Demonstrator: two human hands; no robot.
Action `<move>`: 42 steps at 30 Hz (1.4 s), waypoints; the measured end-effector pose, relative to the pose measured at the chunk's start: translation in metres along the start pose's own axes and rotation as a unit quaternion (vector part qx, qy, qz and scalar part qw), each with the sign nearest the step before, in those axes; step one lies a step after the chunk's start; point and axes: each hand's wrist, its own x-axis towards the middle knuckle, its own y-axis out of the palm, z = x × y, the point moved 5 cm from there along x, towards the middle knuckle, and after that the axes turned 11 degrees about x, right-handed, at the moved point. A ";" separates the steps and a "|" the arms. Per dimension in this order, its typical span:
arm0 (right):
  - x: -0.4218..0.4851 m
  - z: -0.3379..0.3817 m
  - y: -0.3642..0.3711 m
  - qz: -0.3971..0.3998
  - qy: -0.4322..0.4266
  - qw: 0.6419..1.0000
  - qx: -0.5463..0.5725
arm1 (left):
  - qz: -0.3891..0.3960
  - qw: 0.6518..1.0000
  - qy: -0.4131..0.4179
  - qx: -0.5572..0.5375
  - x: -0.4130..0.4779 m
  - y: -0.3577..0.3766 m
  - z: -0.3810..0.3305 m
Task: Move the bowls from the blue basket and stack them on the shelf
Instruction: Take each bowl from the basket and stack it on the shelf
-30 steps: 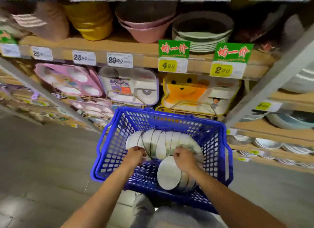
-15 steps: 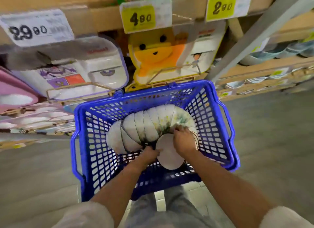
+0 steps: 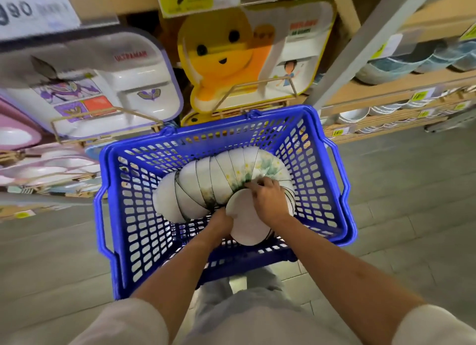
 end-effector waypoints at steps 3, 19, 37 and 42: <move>0.000 0.011 -0.013 0.002 -0.030 0.992 0.120 | -0.010 1.000 0.019 0.005 -0.015 -0.012 -0.006; -0.050 0.084 -0.180 0.007 0.014 0.727 0.687 | -0.108 0.982 0.113 -0.106 -0.168 -0.117 -0.096; -0.124 0.162 -0.323 -0.053 -0.080 0.566 0.819 | -0.168 0.763 0.432 -0.451 -0.332 -0.177 -0.191; -0.151 0.147 -0.340 -0.097 -0.084 0.553 0.823 | -0.122 0.760 0.464 -0.438 -0.345 -0.161 -0.212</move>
